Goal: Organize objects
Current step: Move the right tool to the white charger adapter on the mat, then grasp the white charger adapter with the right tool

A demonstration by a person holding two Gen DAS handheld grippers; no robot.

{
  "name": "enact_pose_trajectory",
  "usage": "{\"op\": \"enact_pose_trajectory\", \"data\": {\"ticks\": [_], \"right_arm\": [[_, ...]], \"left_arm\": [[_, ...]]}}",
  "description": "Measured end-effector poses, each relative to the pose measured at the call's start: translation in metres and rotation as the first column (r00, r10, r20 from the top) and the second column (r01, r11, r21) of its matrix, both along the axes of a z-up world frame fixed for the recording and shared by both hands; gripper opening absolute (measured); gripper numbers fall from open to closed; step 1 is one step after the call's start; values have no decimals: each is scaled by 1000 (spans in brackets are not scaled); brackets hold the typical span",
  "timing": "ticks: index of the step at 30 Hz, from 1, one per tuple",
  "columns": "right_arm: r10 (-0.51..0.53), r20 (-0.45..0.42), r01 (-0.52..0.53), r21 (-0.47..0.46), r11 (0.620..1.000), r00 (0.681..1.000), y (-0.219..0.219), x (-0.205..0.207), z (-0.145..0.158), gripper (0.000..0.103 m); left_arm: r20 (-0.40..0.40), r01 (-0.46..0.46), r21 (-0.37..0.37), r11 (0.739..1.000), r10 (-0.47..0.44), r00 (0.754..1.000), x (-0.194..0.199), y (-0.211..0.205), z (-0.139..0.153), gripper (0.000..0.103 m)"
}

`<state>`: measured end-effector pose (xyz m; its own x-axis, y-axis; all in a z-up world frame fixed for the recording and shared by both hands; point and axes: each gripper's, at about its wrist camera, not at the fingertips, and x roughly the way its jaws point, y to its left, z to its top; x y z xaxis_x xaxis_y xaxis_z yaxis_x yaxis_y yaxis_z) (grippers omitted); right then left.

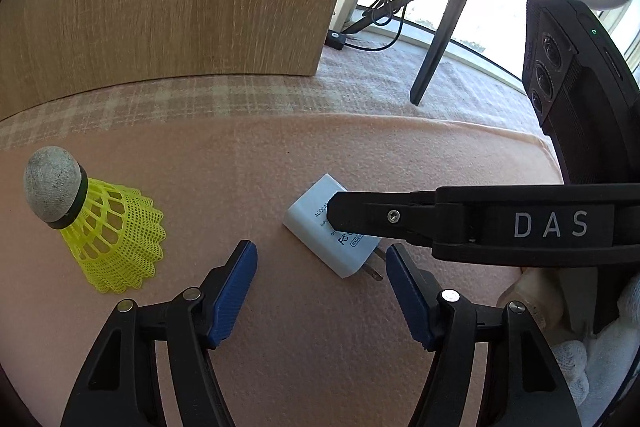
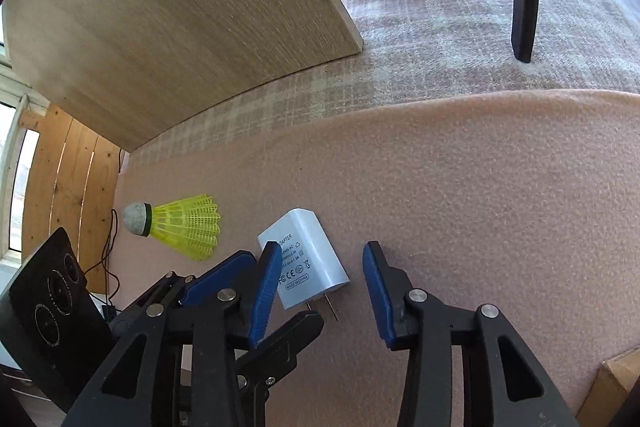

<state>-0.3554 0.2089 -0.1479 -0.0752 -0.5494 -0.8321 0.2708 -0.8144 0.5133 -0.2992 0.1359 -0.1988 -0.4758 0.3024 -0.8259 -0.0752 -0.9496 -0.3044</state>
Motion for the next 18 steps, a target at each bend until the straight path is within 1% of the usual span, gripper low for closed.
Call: {"op": "enact_pose_trajectory", "data": {"ticks": [2, 4, 6, 8, 10, 13, 18], "right_arm": [[1, 12, -1, -15, 1000, 1000, -1, -1, -1, 34], [8, 26, -7, -31, 999, 1000, -1, -1, -2, 33], [6, 27, -5, -33, 999, 1000, -1, 1, -2, 33], [1, 41, 1, -44, 999, 999, -3, 2, -4, 32], [-6, 46, 8, -53, 999, 999, -2, 4, -4, 31], [-16, 52, 19, -58, 998, 999, 1, 9, -5, 30], [-13, 42, 14, -42, 999, 999, 6, 27, -3, 30]], "left_arm": [[-5, 0, 0, 1000, 0, 1000, -1, -1, -1, 66], [-7, -3, 17, 1000, 3, 1000, -1, -1, -1, 63], [-8, 8, 44, 999, -8, 1000, -2, -1, -3, 53], [-9, 21, 52, 998, -20, 1000, 1, 2, -3, 48], [-13, 24, 43, 999, -23, 1000, 2, 5, -3, 48], [-2, 26, 52, 998, -26, 1000, 6, 7, -2, 47], [5, 30, 56, 998, -30, 1000, 21, 15, -2, 47]]}}
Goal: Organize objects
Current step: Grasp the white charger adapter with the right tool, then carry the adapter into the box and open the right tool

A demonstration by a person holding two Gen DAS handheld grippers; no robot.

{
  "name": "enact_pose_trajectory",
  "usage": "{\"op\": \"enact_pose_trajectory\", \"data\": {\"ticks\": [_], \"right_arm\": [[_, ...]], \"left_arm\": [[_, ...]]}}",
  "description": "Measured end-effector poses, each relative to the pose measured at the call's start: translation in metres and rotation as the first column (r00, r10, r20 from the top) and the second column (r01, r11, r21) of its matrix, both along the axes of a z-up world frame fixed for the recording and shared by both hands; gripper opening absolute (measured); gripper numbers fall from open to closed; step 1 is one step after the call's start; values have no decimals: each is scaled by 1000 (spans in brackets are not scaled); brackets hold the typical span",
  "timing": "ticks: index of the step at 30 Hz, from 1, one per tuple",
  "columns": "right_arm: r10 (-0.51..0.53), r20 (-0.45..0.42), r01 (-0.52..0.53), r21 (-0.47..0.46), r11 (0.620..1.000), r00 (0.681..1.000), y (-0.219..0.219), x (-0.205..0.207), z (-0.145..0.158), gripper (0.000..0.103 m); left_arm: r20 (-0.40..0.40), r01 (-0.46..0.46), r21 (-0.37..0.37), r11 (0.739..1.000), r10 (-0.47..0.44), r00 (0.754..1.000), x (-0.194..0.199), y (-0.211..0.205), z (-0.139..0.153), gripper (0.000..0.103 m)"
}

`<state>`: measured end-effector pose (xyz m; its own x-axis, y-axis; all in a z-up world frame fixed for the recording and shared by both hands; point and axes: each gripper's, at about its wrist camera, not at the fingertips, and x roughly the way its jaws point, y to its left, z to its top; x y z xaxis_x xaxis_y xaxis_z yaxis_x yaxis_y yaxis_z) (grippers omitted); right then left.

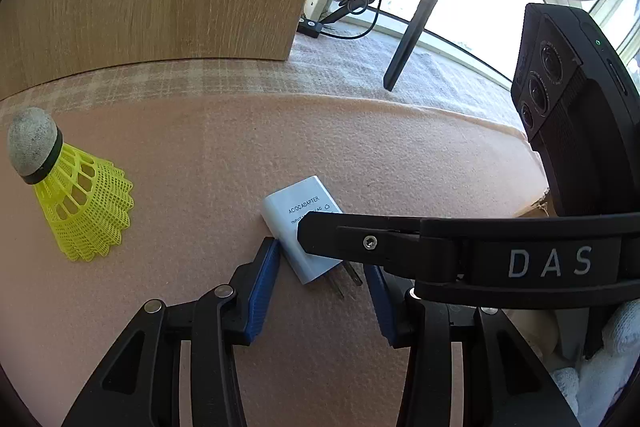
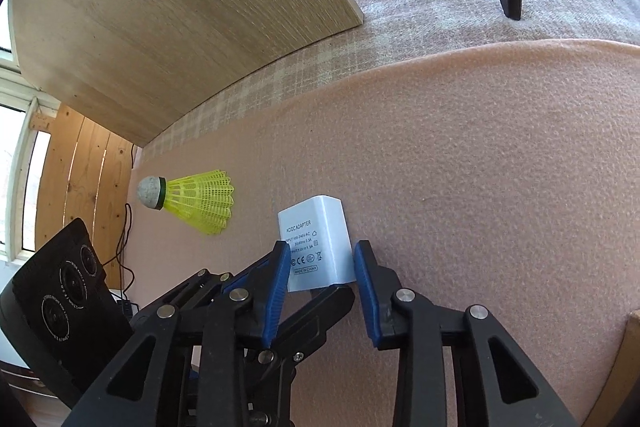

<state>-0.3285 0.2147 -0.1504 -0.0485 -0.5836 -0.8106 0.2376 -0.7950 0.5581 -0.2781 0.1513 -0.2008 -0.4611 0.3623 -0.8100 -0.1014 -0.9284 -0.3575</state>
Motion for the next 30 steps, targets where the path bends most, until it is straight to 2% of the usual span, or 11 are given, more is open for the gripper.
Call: {"op": "enact_pose_trajectory", "data": {"ticks": [5, 12, 23, 30], "right_arm": [[-34, 9, 34, -33, 999, 999, 17, 23, 5, 30], [-105, 13, 105, -96, 990, 994, 52, 61, 17, 30], [-208, -98, 196, -121, 973, 973, 121, 97, 67, 29], [-265, -133, 249, -129, 960, 955, 170, 117, 85, 29]], "left_arm": [[-13, -3, 2, 1000, 3, 1000, 24, 9, 10, 46], [-54, 46, -31, 998, -48, 997, 60, 38, 28, 46], [-147, 155, -20, 988, -156, 977, 93, 97, 80, 46], [-172, 240, -20, 970, -240, 955, 107, 144, 97, 46]]}}
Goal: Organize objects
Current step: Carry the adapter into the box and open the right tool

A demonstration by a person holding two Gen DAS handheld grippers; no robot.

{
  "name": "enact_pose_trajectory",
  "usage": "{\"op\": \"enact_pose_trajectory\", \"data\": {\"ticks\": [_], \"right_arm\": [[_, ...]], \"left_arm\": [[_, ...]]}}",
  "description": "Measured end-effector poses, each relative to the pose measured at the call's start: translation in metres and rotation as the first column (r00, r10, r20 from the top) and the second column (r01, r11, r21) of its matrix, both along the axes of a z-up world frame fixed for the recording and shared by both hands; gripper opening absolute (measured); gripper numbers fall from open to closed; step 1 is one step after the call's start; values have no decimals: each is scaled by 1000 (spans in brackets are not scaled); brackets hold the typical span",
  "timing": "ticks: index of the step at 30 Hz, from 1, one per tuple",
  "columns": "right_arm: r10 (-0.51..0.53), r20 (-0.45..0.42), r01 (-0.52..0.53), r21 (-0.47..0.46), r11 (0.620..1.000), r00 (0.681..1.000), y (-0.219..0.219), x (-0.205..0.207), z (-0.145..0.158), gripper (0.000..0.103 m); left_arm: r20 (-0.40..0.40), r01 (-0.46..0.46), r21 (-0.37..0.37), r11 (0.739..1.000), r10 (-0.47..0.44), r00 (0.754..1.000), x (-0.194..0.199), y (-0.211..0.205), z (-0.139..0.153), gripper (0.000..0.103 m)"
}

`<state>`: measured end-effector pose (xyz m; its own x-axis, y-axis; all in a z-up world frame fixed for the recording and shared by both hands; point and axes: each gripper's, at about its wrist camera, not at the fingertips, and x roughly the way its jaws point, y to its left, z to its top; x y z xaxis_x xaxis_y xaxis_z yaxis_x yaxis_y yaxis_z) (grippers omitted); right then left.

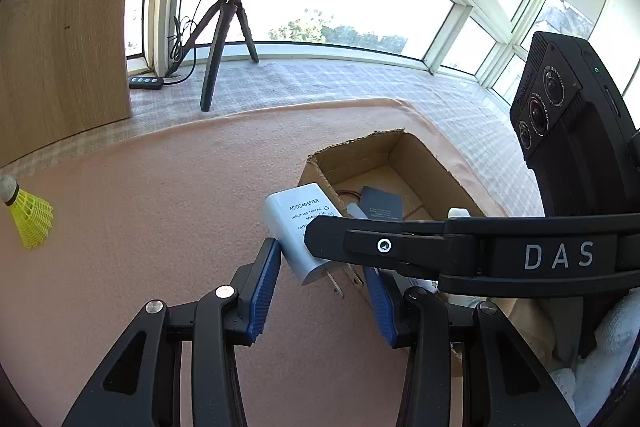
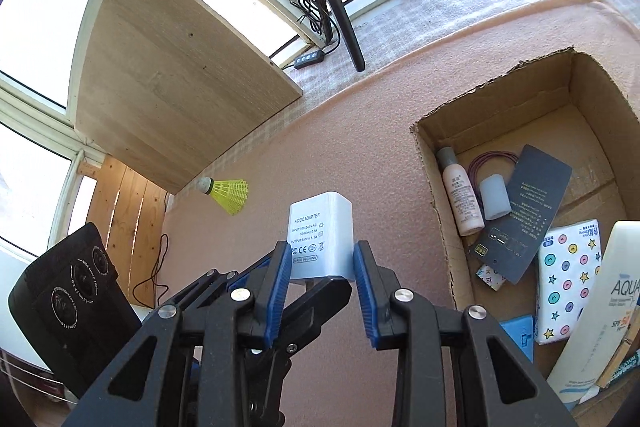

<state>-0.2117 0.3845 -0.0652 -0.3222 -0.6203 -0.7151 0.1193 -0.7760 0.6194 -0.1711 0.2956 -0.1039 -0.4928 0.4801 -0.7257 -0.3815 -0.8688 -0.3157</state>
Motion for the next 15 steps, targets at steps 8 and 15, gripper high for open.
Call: {"op": "enact_pose_trajectory", "data": {"ticks": [8, 15], "right_arm": [[-69, -9, 69, 23, 997, 998, 52, 25, 5, 29], [-113, -4, 113, 30, 993, 994, 87, 39, 3, 29]], "left_arm": [[2, 102, 15, 995, -102, 995, 18, 52, 5, 46], [5, 161, 15, 987, -161, 987, 30, 89, 5, 46]]}}
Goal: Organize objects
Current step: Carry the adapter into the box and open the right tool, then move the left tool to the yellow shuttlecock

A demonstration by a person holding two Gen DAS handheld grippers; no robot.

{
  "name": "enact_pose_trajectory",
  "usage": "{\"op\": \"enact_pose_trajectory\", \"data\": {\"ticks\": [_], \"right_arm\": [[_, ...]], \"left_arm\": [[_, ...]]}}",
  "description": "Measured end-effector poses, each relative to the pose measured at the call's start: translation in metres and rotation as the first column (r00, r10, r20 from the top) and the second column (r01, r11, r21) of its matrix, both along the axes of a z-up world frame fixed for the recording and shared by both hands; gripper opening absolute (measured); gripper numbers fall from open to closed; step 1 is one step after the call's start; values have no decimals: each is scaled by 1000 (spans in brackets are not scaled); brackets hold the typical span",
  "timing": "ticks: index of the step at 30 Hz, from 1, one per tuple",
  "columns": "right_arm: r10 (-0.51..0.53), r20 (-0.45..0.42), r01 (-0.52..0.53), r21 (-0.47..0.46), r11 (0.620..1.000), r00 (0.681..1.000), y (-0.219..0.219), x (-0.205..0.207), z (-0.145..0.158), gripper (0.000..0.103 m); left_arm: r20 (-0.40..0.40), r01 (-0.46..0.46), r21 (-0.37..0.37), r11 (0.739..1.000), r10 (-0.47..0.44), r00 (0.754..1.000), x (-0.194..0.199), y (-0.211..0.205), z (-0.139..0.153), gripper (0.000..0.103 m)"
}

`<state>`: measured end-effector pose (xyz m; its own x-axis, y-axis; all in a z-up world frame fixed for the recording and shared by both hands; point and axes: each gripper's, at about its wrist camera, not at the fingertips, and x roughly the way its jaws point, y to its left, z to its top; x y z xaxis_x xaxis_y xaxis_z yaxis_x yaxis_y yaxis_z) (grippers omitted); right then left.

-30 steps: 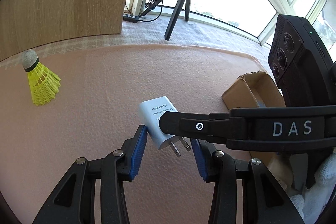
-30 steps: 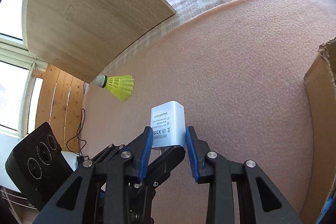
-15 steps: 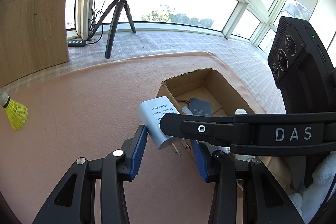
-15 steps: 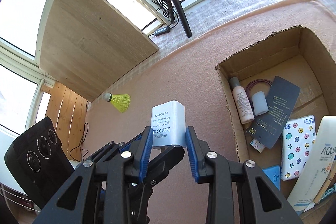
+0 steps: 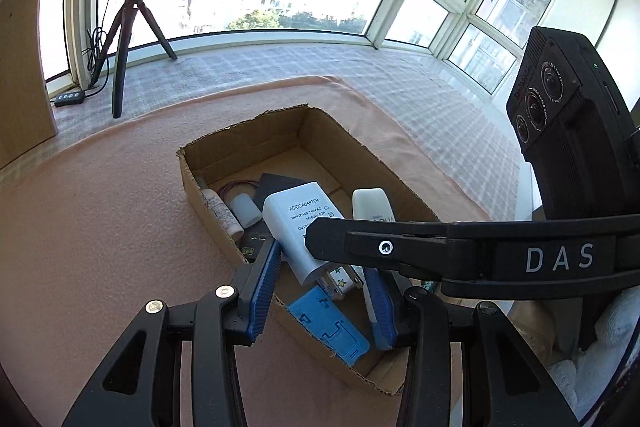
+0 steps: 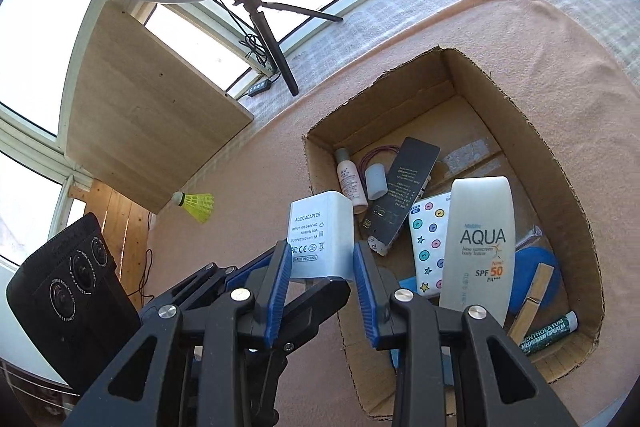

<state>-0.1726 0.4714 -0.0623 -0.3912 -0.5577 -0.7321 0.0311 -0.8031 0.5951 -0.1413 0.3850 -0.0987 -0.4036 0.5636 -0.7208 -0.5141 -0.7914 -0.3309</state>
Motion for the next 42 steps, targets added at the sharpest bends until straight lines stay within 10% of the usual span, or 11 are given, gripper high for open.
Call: {"op": "enact_pose_trajectory", "data": {"ticks": [7, 10, 13, 42], "right_arm": [[-3, -12, 3, 14, 1000, 1000, 15, 4, 3, 29], [-34, -22, 35, 42, 999, 999, 20, 3, 4, 47], [-77, -47, 79, 42, 996, 996, 27, 4, 6, 63], [39, -46, -34, 100, 994, 998, -48, -3, 10, 64]], "left_arm": [[-5, 31, -9, 999, -31, 1000, 5, 17, 2, 48], [-4, 15, -35, 999, -15, 1000, 4, 20, 1, 77], [0, 12, -40, 999, -12, 1000, 4, 18, 0, 78], [-19, -174, -65, 983, 173, 985, -5, -91, 0, 77]]}}
